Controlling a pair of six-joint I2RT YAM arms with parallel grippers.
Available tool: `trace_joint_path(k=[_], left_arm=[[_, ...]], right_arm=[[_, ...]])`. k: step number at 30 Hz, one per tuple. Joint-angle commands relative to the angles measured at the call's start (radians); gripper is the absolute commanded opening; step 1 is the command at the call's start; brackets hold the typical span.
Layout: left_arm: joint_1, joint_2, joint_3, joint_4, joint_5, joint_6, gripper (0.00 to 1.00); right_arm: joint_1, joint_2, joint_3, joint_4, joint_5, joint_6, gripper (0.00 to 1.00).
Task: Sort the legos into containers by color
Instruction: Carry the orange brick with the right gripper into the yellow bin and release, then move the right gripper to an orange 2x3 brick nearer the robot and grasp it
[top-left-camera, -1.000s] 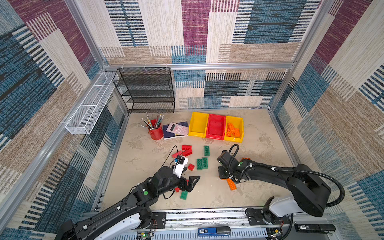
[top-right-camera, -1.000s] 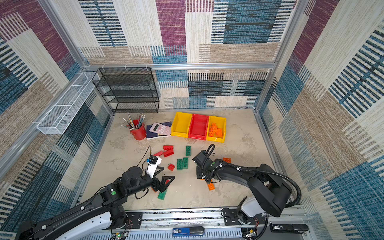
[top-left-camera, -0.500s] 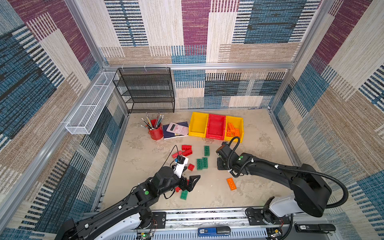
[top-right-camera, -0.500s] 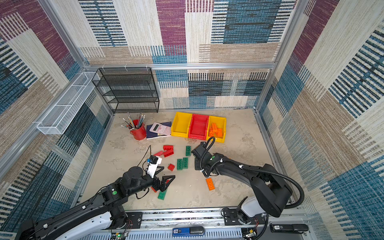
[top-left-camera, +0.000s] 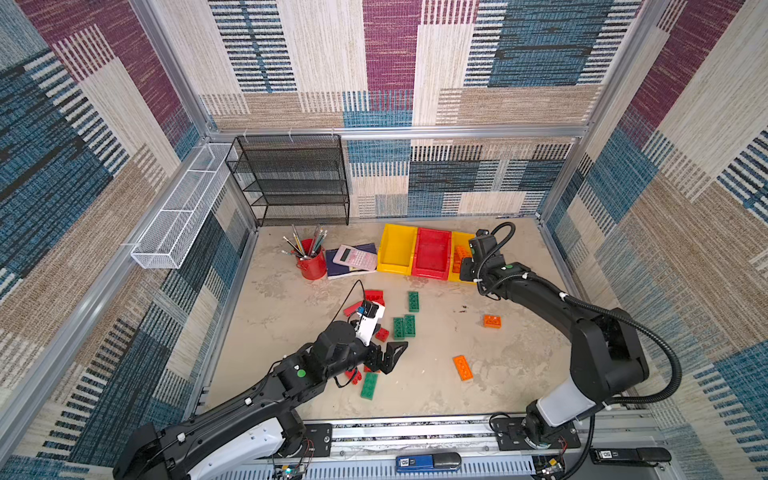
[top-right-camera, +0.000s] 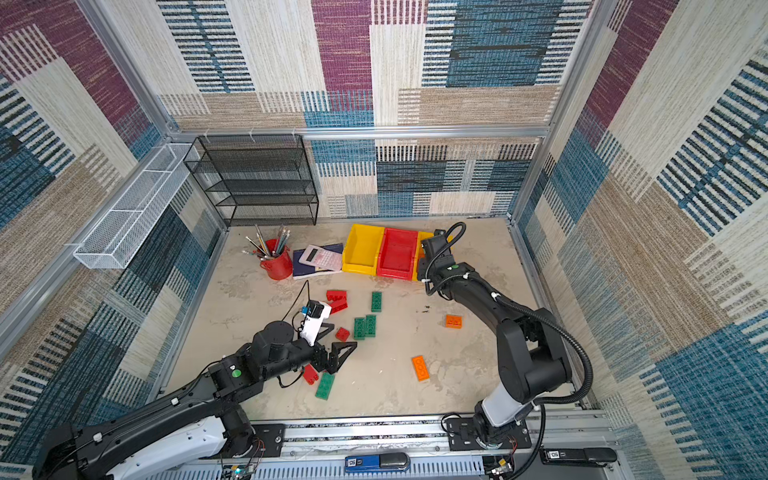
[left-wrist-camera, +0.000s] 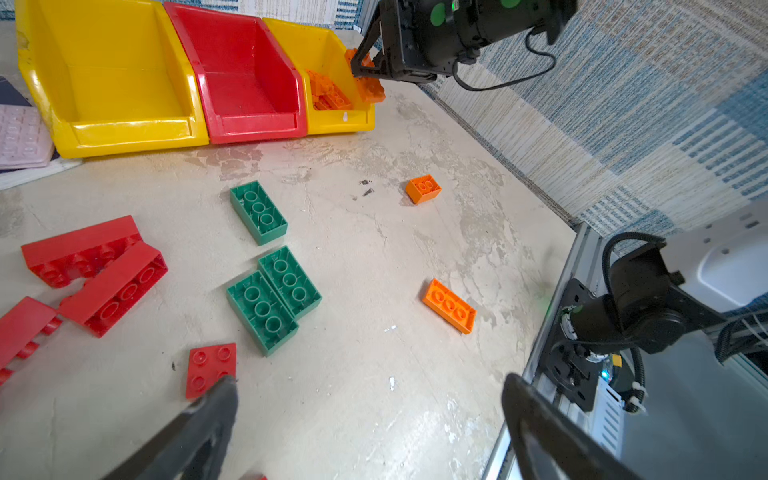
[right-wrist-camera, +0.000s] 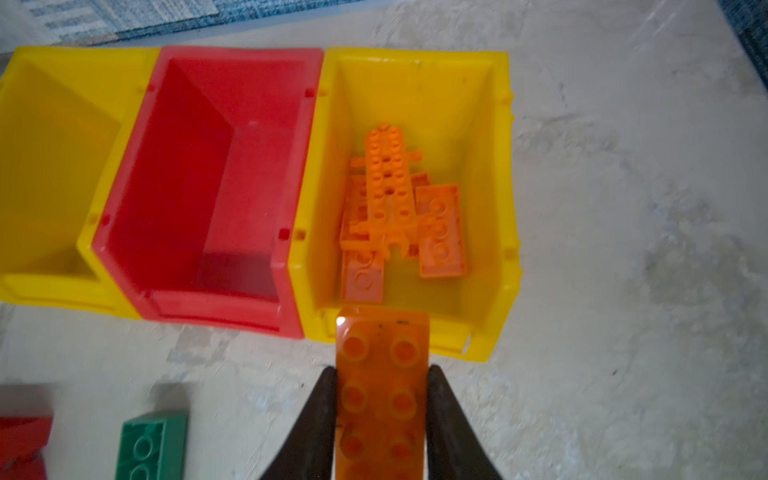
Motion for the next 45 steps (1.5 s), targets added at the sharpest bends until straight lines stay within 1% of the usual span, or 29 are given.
trace_joint_path(k=[1, 7, 10, 14, 15, 17, 21, 24, 26, 30, 32, 35, 39, 42, 45], left_arm=[[0.001, 0.034, 0.039, 0.008, 0.002, 0.037, 0.99], [0.001, 0.082, 0.078, -0.002, -0.022, 0.035, 0.99], [0.002, 0.089, 0.084, -0.005, -0.059, 0.031, 0.99], [0.002, 0.092, 0.096, -0.005, -0.067, 0.043, 0.99], [0.001, 0.095, 0.099, -0.007, -0.067, 0.048, 0.99], [0.001, 0.099, 0.104, -0.007, -0.065, 0.052, 0.99], [0.001, 0.094, 0.095, 0.008, -0.052, 0.045, 0.99], [0.001, 0.079, 0.073, 0.023, -0.039, 0.029, 0.99], [0.002, 0.067, 0.051, 0.034, -0.02, 0.015, 0.99], [0.0, 0.033, 0.014, 0.06, 0.03, -0.011, 0.99], [0.0, 0.014, -0.004, 0.068, 0.047, -0.021, 0.99], [0.0, -0.017, -0.034, 0.08, 0.068, -0.032, 0.99], [-0.003, -0.054, -0.076, 0.107, 0.077, -0.05, 0.99], [-0.006, -0.065, -0.091, 0.109, 0.083, -0.057, 0.99], [-0.007, -0.075, -0.089, 0.097, 0.087, -0.058, 0.99]], right_arm=[[-0.036, 0.078, 0.065, 0.065, -0.041, -0.071, 0.31], [-0.06, 0.235, 0.188, 0.089, -0.064, -0.103, 0.32], [-0.068, 0.284, 0.235, 0.096, -0.051, -0.122, 0.4], [-0.082, 0.318, 0.292, 0.082, -0.059, -0.14, 0.56], [-0.083, 0.319, 0.296, 0.078, -0.055, -0.143, 0.58], [-0.083, 0.308, 0.299, 0.061, -0.05, -0.141, 0.59], [-0.081, 0.225, 0.232, 0.05, -0.098, -0.108, 0.59], [-0.068, 0.132, 0.129, 0.041, -0.132, -0.077, 0.58], [-0.038, 0.067, 0.054, 0.025, -0.137, -0.062, 0.58], [0.059, -0.07, -0.091, -0.061, -0.073, -0.028, 0.58], [0.108, -0.146, -0.162, -0.109, -0.058, 0.012, 0.59], [0.181, -0.271, -0.276, -0.154, -0.081, 0.087, 0.59], [0.269, -0.414, -0.388, -0.229, -0.089, 0.207, 0.62], [0.344, -0.471, -0.457, -0.237, -0.141, 0.29, 0.63], [0.433, -0.46, -0.483, -0.283, -0.11, 0.372, 0.64]])
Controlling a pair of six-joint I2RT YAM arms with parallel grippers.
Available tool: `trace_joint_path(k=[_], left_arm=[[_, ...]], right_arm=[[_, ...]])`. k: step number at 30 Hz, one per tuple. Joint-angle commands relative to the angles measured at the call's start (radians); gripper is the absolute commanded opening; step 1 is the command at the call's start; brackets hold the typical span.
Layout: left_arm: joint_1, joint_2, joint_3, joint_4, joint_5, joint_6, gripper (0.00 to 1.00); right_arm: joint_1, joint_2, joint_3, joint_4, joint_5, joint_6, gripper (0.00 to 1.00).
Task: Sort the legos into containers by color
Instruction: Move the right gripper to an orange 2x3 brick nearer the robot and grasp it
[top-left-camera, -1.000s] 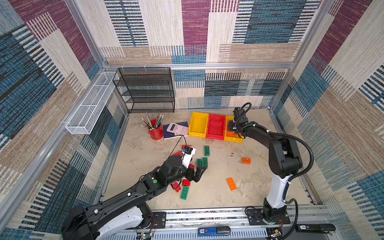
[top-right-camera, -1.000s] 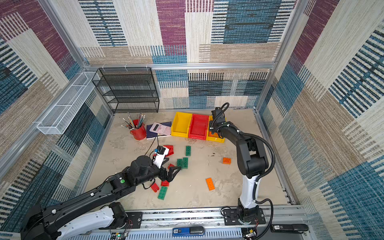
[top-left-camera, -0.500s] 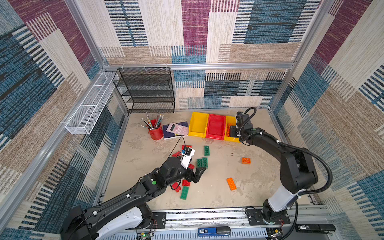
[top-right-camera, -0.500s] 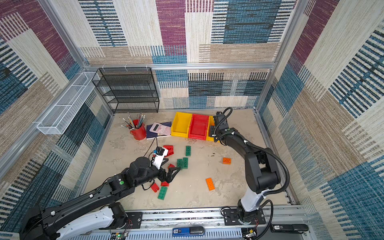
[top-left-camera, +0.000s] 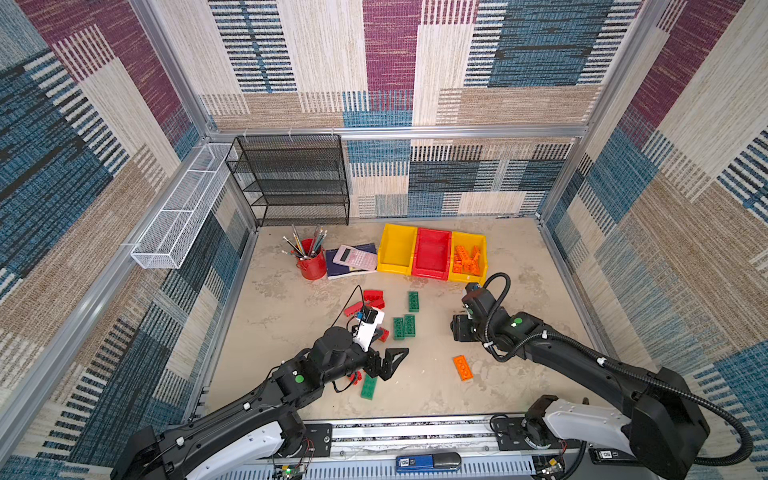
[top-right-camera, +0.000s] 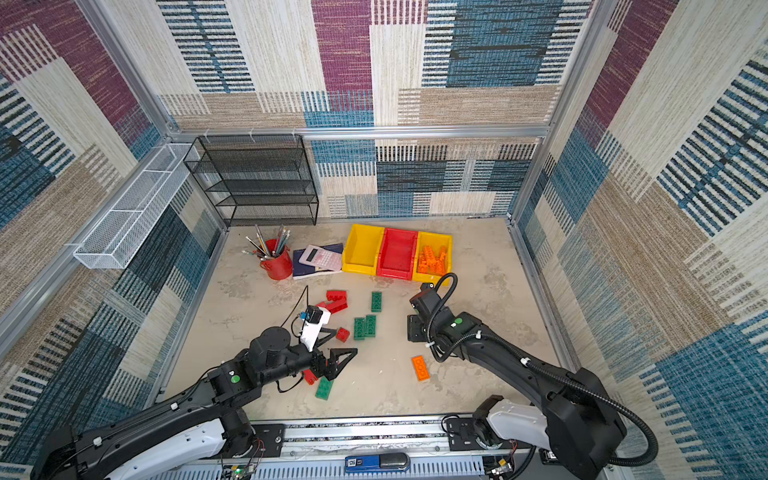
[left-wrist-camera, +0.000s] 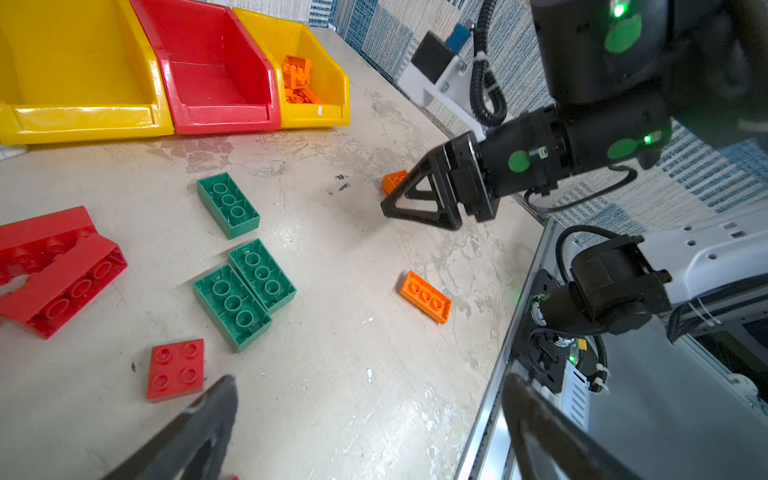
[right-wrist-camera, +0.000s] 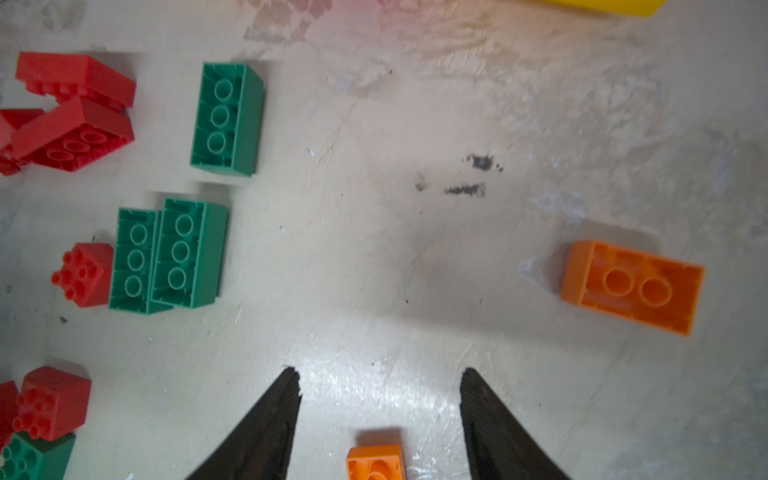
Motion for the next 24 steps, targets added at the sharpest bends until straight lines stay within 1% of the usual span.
trace_joint_path(k=[1, 5, 9, 14, 19, 21, 24], left_arm=[[-0.004, -0.015, -0.004, 0.034, 0.015, -0.024, 0.99], [-0.007, -0.051, -0.017, 0.027, 0.009, -0.029, 0.99], [-0.007, -0.088, -0.029, 0.004, -0.007, -0.026, 0.99], [-0.007, -0.119, -0.038, -0.022, -0.024, -0.009, 0.99], [-0.006, -0.113, -0.039, -0.017, -0.031, 0.003, 0.99], [-0.006, -0.107, -0.037, -0.014, -0.03, 0.006, 0.99], [-0.006, -0.104, -0.037, -0.013, -0.035, 0.01, 0.99]], right_arm=[[0.077, 0.012, -0.016, -0.073, 0.025, 0.15, 0.64], [0.155, 0.031, -0.038, -0.113, 0.045, 0.232, 0.64], [0.184, 0.007, -0.074, -0.135, 0.042, 0.276, 0.64], [0.197, -0.023, -0.124, -0.126, 0.006, 0.294, 0.63], [0.205, 0.039, -0.126, -0.111, 0.0, 0.288, 0.59], [0.208, 0.061, -0.124, -0.106, 0.002, 0.284, 0.54], [0.209, 0.071, -0.118, -0.091, -0.003, 0.277, 0.42]])
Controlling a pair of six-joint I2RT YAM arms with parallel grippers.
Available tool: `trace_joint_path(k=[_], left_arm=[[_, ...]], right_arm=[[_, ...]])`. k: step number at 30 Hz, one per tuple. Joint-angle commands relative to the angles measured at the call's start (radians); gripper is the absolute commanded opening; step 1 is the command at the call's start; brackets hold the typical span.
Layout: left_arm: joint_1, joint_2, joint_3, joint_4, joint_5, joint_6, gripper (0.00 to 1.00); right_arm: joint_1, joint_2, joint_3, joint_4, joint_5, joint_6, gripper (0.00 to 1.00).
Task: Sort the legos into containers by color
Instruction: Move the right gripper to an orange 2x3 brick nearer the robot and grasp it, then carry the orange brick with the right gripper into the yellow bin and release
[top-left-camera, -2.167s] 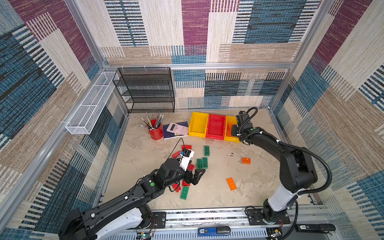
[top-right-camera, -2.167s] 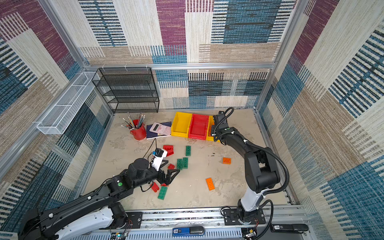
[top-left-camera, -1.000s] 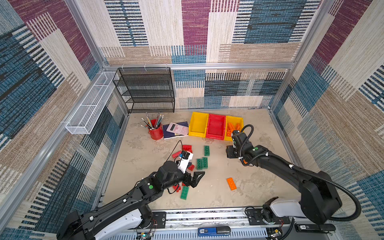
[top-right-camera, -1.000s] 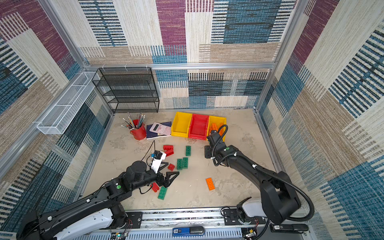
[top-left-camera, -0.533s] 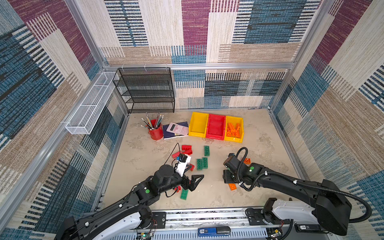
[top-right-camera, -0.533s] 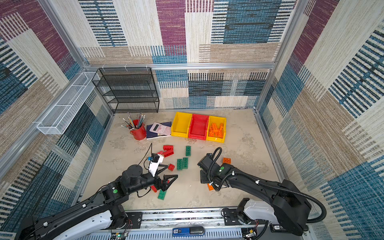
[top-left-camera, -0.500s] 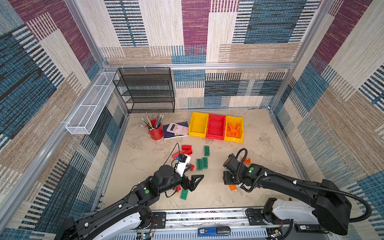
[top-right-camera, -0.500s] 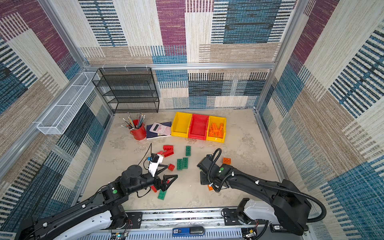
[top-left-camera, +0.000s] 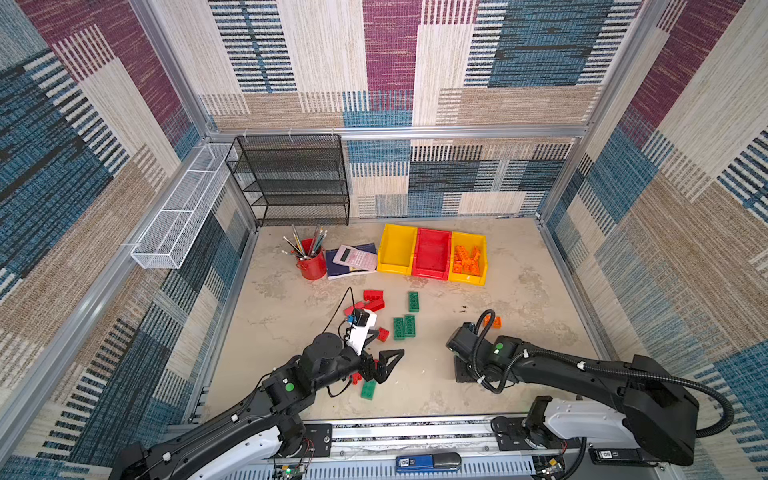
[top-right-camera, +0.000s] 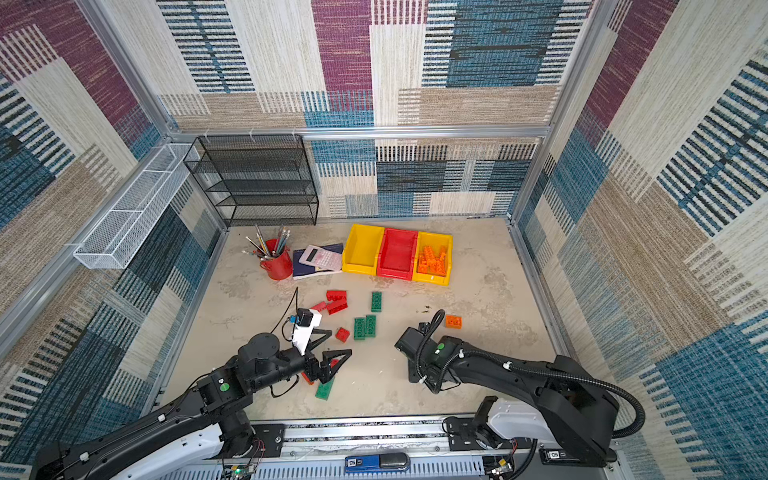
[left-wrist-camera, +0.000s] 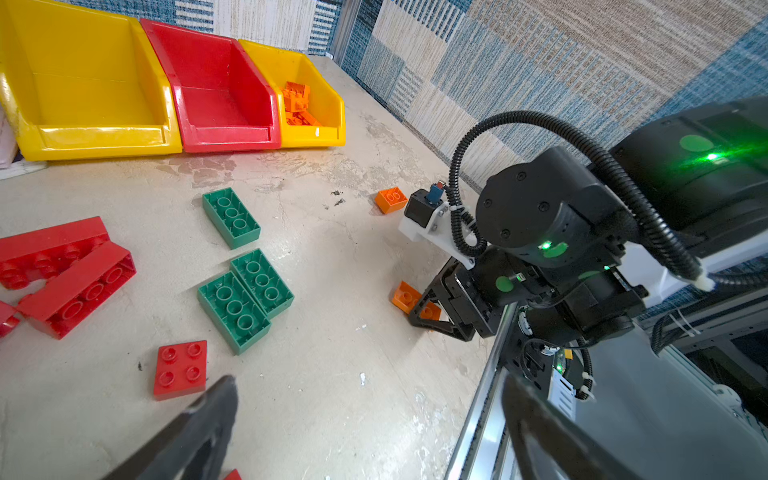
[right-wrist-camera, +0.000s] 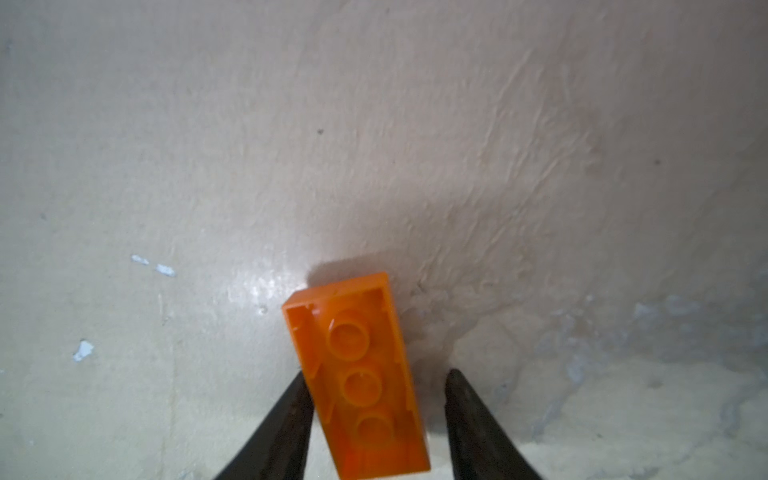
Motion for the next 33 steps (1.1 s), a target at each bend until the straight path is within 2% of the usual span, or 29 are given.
trace_joint_path(k=[1, 7, 12, 16, 21, 25, 33], left_arm=[[0.0, 0.003, -0.003, 0.006, -0.01, 0.021, 0.99], [0.0, 0.001, 0.0, -0.009, -0.023, 0.033, 0.99], [-0.001, 0.01, 0.015, -0.029, -0.03, 0.046, 0.99], [0.0, 0.057, 0.051, -0.05, -0.041, 0.052, 0.99], [-0.001, 0.211, 0.153, -0.116, -0.058, 0.079, 0.99], [0.001, 0.301, 0.205, -0.114, -0.075, 0.082, 0.99], [0.0, 0.37, 0.267, -0.087, -0.08, 0.094, 0.99]], right_arm=[[0.003, 0.011, 0.004, 0.03, -0.022, 0.003, 0.4], [0.003, 0.003, 0.03, 0.042, 0.009, -0.007, 0.31], [-0.018, -0.027, 0.105, 0.047, 0.114, -0.044, 0.29], [-0.125, -0.041, 0.191, 0.097, 0.158, -0.163, 0.29], [-0.306, 0.004, 0.337, 0.178, 0.175, -0.36, 0.3], [-0.426, 0.091, 0.448, 0.253, 0.141, -0.473, 0.3], [-0.588, 0.337, 0.617, 0.361, 0.037, -0.584, 0.3]])
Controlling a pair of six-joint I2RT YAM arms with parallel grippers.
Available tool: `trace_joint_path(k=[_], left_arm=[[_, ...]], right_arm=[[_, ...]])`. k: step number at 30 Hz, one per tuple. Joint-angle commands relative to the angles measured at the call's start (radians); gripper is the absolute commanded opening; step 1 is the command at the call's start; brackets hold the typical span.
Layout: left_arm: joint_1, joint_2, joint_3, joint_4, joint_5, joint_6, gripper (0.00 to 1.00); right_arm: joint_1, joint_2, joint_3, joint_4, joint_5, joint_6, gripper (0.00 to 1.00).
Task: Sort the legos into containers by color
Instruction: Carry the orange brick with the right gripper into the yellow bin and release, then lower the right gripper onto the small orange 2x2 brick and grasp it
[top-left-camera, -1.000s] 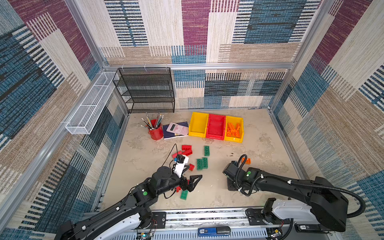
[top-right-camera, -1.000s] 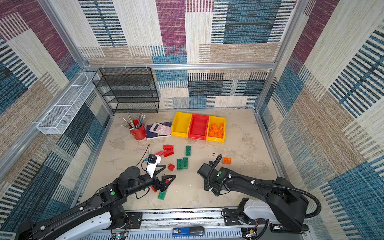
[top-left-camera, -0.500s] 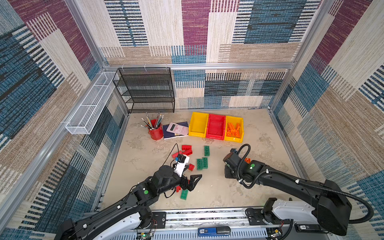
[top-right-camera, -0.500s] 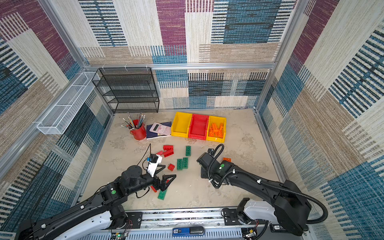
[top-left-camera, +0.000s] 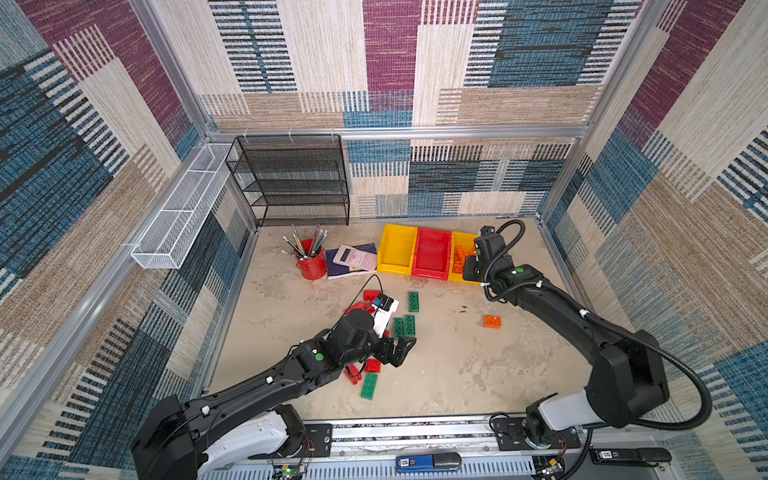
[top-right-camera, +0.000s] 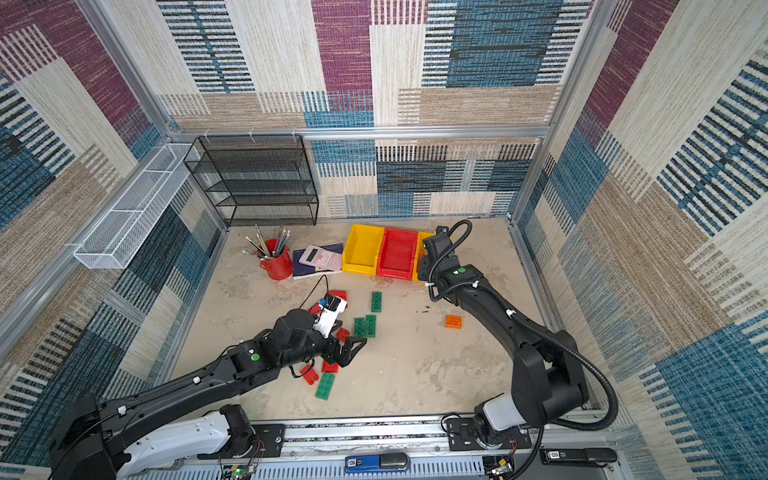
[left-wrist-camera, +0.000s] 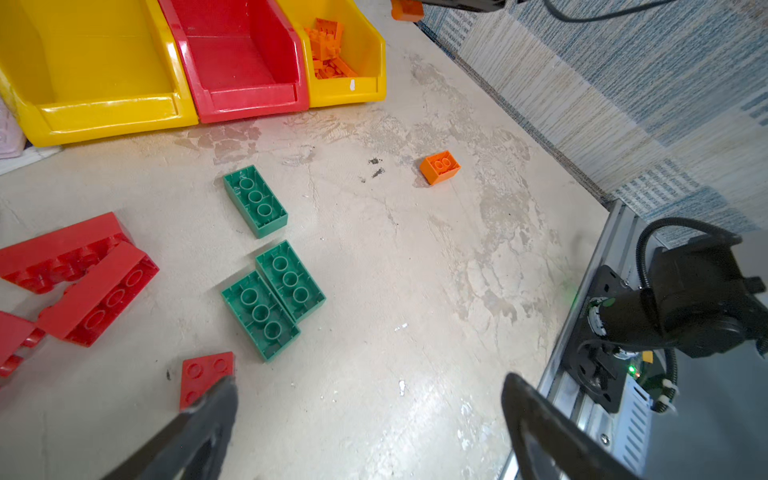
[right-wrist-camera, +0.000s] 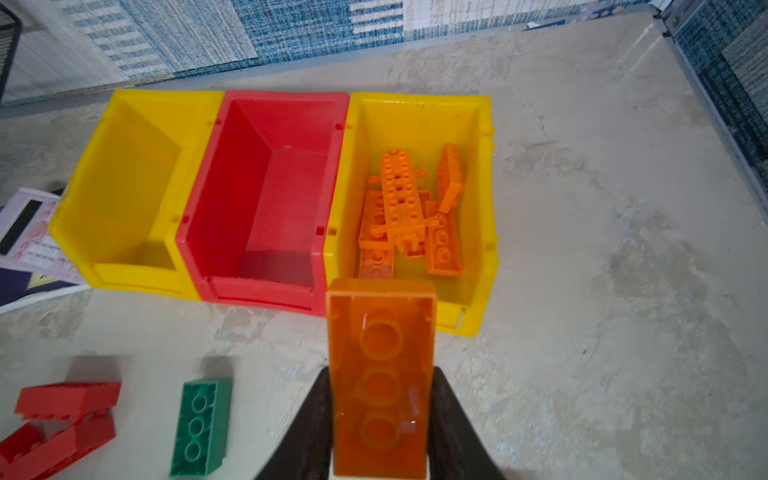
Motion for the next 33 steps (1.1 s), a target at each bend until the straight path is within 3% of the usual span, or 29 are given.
trace_joint_path(k=[1, 16, 19, 26, 33], left_arm=[[0.001, 0.018, 0.032, 0.003, -0.022, 0.036, 0.99], [0.002, 0.101, 0.13, -0.053, -0.075, 0.083, 0.99], [0.002, 0.101, 0.13, -0.054, -0.077, 0.085, 0.99], [0.003, 0.051, 0.079, -0.037, -0.078, 0.075, 0.99], [0.002, -0.031, 0.005, -0.001, -0.041, 0.048, 0.99]], right_arm=[[-0.051, 0.089, 0.056, 0.089, -0.072, -0.074, 0.3], [-0.141, 0.49, 0.403, 0.057, -0.151, -0.132, 0.31], [-0.147, 0.515, 0.418, 0.049, -0.149, -0.135, 0.39], [-0.149, 0.4, 0.337, 0.04, -0.142, -0.118, 0.67], [-0.142, 0.174, 0.133, -0.03, -0.09, -0.043, 0.72]])
